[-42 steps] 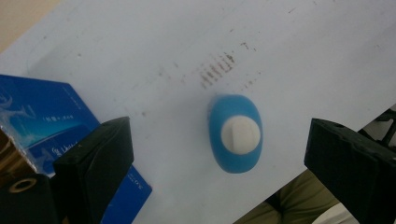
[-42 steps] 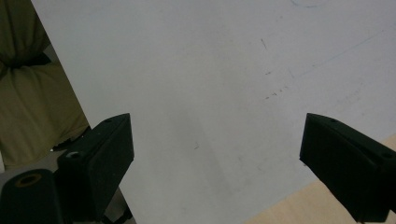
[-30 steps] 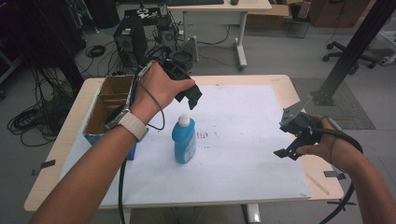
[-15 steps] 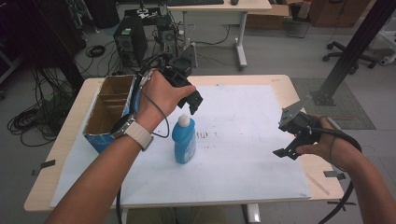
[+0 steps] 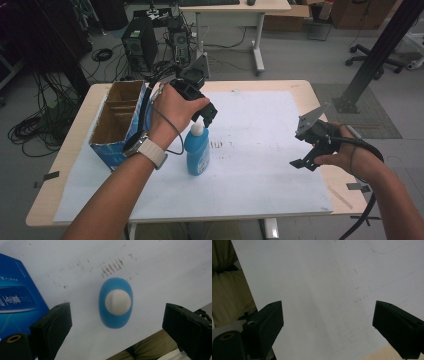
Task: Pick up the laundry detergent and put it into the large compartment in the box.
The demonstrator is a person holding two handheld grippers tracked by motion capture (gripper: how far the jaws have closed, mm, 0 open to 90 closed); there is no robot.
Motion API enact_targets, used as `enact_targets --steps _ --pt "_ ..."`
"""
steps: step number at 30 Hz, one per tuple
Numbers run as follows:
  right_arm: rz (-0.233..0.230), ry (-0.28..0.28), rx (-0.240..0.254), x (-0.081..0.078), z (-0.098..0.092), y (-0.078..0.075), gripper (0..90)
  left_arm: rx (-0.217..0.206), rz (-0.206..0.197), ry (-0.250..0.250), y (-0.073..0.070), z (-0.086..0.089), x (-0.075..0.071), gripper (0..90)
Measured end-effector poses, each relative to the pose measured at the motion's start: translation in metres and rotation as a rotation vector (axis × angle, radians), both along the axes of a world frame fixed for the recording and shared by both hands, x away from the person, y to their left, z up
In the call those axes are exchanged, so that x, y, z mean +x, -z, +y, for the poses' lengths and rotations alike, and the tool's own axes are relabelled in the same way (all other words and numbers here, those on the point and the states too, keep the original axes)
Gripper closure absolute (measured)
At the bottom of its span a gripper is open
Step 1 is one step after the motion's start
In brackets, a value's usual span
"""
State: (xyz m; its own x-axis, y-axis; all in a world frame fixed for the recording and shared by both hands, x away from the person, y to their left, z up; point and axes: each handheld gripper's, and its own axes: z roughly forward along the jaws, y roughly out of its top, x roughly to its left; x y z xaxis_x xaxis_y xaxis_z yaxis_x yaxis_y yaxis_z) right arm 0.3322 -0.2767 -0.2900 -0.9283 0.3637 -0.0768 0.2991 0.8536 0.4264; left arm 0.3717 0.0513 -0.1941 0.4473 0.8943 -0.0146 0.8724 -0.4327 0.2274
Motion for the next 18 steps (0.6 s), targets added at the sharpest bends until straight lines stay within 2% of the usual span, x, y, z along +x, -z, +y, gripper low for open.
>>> enact_targets --steps 18 --pt "0.004 -0.003 0.004 0.000 0.000 0.004 9.9 -0.008 0.023 -0.009 0.021 -0.003 0.003 9.9"
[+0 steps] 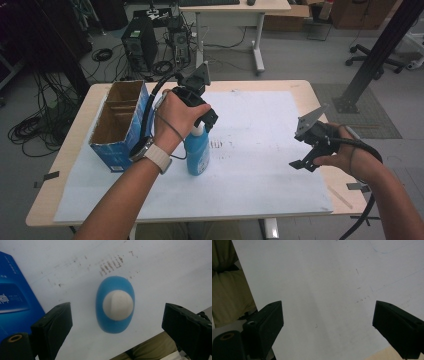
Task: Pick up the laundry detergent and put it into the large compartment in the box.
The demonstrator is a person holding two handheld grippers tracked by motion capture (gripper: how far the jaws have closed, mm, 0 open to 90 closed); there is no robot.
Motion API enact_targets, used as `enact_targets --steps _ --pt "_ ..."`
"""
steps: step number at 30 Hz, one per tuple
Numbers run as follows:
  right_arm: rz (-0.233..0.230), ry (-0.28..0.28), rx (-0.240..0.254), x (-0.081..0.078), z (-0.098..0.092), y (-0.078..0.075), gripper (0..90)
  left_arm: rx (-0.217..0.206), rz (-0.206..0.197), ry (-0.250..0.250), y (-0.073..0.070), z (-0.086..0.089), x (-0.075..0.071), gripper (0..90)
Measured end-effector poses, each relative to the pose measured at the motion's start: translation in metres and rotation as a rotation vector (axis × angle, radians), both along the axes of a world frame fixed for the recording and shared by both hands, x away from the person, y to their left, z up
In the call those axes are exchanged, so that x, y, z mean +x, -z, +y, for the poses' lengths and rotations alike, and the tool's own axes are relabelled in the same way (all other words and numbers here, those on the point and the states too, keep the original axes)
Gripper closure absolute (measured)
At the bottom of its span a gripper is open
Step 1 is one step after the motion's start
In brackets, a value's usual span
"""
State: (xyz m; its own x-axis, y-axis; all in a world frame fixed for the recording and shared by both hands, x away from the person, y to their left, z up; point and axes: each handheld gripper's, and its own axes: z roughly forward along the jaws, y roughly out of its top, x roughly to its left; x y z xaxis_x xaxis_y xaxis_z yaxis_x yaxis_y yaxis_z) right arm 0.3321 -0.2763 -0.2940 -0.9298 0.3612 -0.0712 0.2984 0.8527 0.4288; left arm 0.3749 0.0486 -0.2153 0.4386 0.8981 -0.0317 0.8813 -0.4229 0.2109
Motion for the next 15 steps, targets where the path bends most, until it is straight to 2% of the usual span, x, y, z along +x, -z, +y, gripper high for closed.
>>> enact_targets --steps 5,15 --pt "0.005 -0.001 -0.003 0.000 0.000 0.002 9.9 -0.010 0.008 -0.007 0.008 0.000 0.002 10.0" --pt "0.011 -0.001 -0.006 0.003 0.001 0.004 9.9 -0.002 0.023 -0.013 0.023 0.001 0.006 9.8"
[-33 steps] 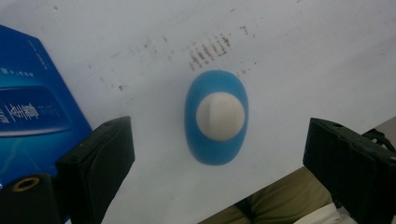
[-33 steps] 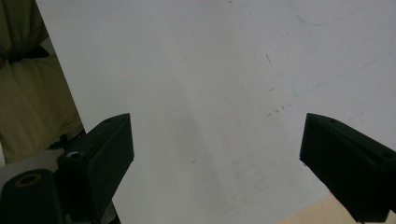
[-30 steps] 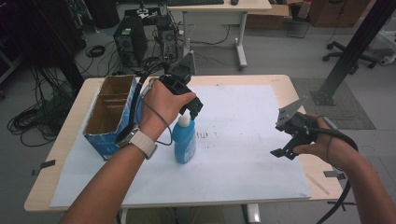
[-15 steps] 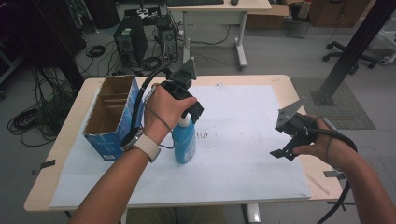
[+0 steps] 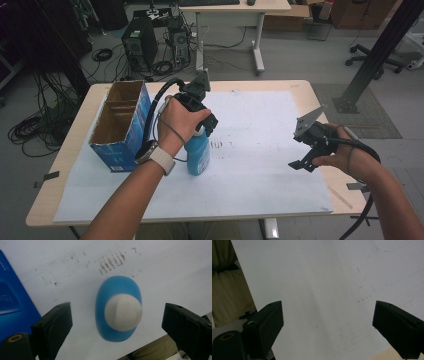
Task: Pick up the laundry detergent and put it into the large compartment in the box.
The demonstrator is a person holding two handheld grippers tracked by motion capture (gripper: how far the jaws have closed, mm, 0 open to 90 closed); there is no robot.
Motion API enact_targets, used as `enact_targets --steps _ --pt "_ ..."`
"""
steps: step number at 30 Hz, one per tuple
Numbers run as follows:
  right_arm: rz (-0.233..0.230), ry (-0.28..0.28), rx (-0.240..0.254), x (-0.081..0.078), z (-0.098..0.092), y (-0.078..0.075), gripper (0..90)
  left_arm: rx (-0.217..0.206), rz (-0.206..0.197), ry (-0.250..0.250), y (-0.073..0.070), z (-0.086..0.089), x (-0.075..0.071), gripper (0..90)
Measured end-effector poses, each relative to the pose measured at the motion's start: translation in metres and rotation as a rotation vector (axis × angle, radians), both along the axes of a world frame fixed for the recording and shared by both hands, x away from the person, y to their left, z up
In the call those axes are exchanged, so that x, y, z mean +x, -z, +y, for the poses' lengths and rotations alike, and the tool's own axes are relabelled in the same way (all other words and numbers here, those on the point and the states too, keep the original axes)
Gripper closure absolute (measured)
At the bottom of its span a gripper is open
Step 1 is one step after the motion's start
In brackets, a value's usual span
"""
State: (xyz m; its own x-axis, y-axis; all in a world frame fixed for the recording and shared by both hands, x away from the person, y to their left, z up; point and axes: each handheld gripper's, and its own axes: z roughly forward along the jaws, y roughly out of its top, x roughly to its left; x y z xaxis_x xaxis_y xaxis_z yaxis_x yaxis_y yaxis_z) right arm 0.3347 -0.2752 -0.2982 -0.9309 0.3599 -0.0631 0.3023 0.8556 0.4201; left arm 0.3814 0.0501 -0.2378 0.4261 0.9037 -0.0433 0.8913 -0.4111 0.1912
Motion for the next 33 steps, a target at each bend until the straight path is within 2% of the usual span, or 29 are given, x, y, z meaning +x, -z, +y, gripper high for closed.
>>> enact_targets --steps 33 --pt "0.015 -0.008 -0.001 0.005 0.005 0.008 9.9 -0.005 0.010 -0.008 0.031 -0.003 0.006 9.9"
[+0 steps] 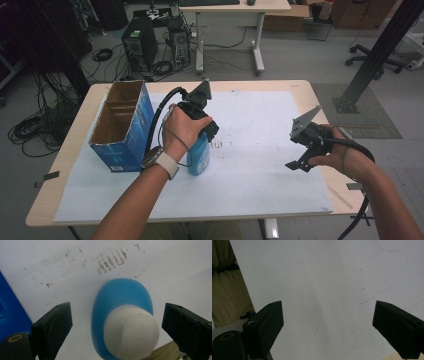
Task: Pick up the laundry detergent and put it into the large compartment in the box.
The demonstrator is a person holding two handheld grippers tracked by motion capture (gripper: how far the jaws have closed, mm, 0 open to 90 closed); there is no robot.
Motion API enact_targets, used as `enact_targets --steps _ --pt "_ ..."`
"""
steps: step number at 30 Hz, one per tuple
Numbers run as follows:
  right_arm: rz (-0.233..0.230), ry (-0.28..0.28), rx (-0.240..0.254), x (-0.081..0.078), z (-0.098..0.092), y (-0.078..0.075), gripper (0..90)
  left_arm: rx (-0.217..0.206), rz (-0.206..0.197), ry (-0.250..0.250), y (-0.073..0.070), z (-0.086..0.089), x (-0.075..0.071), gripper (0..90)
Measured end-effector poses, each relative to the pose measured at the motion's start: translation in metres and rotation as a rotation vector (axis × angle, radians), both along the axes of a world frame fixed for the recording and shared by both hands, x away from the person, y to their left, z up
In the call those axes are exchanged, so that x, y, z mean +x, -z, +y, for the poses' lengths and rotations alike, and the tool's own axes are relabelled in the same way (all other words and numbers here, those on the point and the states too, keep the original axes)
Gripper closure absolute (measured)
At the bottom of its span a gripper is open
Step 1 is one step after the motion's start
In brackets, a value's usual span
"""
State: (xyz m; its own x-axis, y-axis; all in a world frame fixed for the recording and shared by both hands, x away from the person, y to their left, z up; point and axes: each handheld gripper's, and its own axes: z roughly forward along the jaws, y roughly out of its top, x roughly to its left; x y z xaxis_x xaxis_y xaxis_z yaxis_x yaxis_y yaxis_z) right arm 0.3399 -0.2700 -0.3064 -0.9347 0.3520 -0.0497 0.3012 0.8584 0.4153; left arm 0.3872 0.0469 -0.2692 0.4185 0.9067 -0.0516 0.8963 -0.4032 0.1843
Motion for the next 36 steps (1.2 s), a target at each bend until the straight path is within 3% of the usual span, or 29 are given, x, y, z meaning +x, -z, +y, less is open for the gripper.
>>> enact_targets --steps 17,36 --pt "0.007 -0.001 -0.002 0.003 0.003 0.003 9.9 -0.007 0.025 0.003 0.019 0.001 0.003 13.3" --pt "0.010 -0.003 0.000 0.005 0.005 0.007 9.9 0.001 0.026 0.007 0.023 0.002 0.005 20.8"
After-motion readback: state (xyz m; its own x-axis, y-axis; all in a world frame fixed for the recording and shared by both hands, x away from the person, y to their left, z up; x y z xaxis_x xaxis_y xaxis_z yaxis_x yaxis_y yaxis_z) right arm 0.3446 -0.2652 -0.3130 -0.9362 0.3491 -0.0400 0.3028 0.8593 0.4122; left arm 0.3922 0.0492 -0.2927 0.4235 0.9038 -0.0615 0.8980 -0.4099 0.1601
